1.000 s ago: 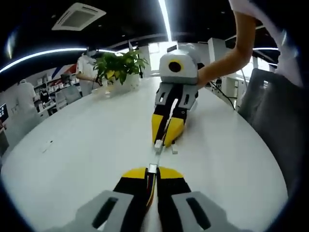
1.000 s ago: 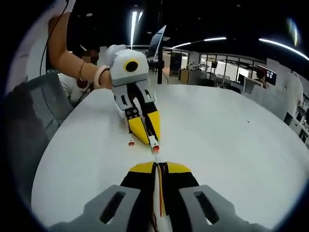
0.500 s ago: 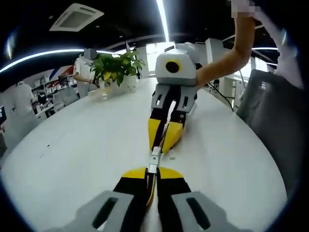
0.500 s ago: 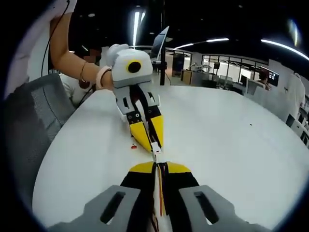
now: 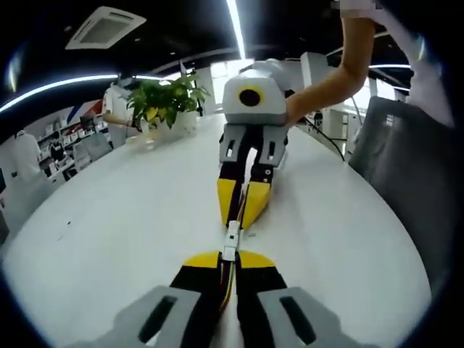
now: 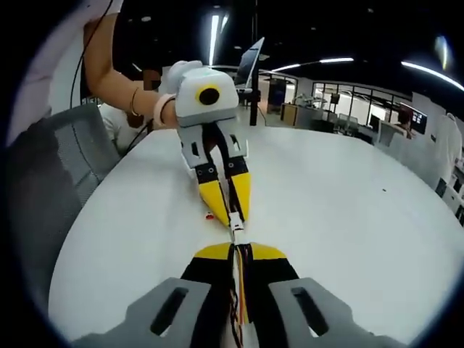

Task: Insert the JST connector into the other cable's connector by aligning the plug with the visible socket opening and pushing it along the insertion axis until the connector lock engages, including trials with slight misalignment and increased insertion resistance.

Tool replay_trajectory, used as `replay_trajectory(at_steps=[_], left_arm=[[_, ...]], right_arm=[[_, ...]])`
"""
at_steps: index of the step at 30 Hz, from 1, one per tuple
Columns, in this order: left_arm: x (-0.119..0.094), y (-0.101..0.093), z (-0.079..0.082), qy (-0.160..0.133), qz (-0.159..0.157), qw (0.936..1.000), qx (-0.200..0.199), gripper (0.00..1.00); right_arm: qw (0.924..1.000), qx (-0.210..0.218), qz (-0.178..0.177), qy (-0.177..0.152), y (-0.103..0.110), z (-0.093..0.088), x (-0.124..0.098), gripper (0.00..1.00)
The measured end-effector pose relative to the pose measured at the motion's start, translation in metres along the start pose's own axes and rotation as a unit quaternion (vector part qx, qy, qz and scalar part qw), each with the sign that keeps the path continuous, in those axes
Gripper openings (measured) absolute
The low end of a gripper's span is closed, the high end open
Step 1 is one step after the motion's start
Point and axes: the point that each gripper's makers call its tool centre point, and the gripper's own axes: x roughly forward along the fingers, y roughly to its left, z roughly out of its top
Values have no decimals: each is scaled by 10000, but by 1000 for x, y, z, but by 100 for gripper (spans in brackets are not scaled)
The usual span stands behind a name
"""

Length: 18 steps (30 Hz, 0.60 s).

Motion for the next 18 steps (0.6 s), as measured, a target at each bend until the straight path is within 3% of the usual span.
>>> replay_trajectory(at_steps=[8, 18], left_arm=[[2, -2, -1, 169, -68, 9997, 138, 0], [2, 1, 2, 126, -50, 9998, 168, 0]], right_arm=[[10000, -43, 69, 55, 1, 1, -1, 4], [9998, -79, 110, 174, 3, -4, 1, 4]])
